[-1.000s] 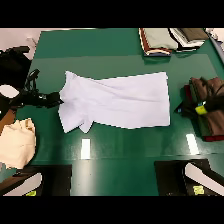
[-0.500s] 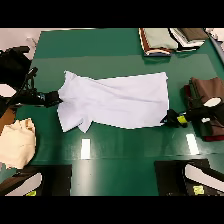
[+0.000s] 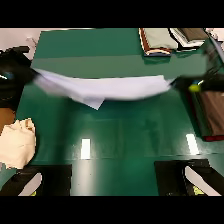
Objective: Fold the shirts.
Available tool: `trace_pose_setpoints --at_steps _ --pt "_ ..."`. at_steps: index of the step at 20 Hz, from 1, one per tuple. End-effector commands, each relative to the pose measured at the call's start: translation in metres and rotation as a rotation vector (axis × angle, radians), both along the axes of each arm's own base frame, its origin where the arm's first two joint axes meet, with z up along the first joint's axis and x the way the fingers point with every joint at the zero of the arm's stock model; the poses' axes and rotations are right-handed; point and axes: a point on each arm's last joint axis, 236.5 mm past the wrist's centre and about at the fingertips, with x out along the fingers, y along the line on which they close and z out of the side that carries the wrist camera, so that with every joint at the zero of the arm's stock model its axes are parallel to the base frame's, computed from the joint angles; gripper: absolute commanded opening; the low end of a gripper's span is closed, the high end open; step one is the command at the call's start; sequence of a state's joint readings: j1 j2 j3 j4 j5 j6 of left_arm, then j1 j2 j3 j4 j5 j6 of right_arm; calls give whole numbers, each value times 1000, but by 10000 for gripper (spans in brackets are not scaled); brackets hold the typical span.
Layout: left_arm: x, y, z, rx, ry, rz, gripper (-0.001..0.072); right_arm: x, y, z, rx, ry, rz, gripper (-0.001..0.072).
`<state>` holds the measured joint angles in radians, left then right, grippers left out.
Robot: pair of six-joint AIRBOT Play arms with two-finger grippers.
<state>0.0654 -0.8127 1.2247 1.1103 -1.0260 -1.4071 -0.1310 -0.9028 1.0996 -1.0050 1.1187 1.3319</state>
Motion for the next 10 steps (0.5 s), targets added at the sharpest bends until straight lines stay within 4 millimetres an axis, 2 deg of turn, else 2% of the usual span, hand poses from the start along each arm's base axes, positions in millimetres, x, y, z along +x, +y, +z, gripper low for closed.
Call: trace_pose_setpoints --at_steps 1,3,4,6,7,8,9,10 --pt "-88 6 180 76 -461 40 30 -36 -17 173 -178 -444 -44 21" --pt "-147 2 253 70 -663 49 29 -73 -24 243 -219 -609 -102 21" --pt "-176 0 283 64 -750 52 29 -94 -29 266 -235 -660 -139 21" --pt "-219 0 324 76 -882 64 29 -123 -38 291 -256 -711 -199 21" --pt "-233 4 336 72 -923 89 29 -133 -44 297 -273 -714 -229 21" --pt "-237 11 342 75 -938 123 29 -140 -47 300 -284 -707 -241 20" --pt "-235 18 340 68 -923 152 29 -141 -48 299 -293 -681 -236 20" --pt "-224 21 332 65 -883 162 29 -135 -47 294 -295 -639 -224 20"
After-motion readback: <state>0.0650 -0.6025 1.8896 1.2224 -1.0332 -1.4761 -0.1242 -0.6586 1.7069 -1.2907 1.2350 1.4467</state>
